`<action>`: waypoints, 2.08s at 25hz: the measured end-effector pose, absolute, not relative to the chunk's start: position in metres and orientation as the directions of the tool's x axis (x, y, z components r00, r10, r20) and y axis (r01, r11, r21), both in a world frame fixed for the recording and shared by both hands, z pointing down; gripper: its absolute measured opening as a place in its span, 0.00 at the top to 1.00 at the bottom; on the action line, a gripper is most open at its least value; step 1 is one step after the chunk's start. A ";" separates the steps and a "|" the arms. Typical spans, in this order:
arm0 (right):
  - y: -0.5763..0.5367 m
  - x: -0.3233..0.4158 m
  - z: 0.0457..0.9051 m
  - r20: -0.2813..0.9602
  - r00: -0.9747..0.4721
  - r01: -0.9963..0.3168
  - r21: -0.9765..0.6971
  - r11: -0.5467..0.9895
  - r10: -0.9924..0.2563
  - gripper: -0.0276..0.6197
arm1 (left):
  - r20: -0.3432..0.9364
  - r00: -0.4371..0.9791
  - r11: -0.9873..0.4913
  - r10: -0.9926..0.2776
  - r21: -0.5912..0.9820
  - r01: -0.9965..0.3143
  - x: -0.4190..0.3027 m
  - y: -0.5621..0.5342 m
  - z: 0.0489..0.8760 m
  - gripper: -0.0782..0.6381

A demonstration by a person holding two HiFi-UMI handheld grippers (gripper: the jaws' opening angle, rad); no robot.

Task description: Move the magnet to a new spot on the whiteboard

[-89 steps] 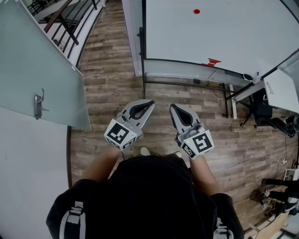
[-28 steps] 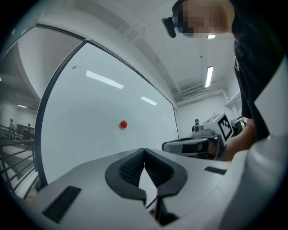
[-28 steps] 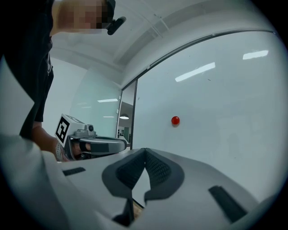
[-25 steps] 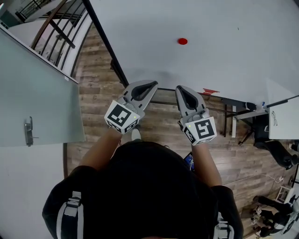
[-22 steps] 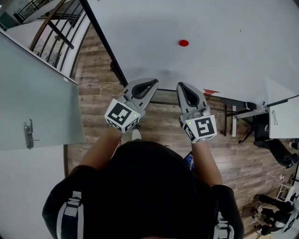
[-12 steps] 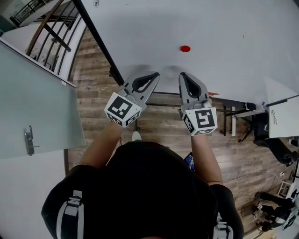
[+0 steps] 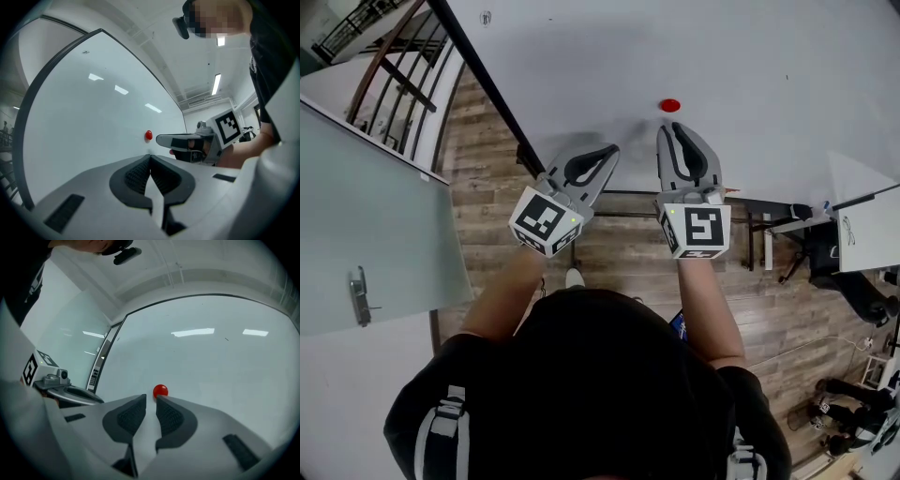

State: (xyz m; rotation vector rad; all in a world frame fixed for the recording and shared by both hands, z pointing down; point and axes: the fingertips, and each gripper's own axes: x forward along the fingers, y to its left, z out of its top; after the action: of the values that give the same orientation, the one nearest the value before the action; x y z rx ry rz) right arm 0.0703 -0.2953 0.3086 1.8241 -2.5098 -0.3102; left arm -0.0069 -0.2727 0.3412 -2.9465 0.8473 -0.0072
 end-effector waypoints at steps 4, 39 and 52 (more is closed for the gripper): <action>-0.305 0.071 0.295 -0.124 -0.270 -0.947 0.214 0.240 -0.955 0.82 | -0.013 0.848 -0.846 -0.529 -0.065 -0.529 -0.008 -0.277 0.343 0.88; -0.324 0.072 0.291 -0.170 -0.114 -0.938 0.343 0.050 -0.979 0.77 | -0.021 0.857 -0.855 -0.514 -0.060 -0.514 -0.027 -0.287 0.347 0.88; -0.297 0.051 0.277 -0.212 -0.217 -0.940 0.310 0.145 -0.953 0.77 | -0.033 0.854 -0.852 -0.519 -0.066 -0.520 -0.037 -0.281 0.343 0.88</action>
State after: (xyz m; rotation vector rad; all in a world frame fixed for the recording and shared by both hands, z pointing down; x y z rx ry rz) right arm 0.0509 -0.2973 0.2767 1.9439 -2.3498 -0.5917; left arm -0.0368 -0.2807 0.3426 -2.9550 0.8293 0.0220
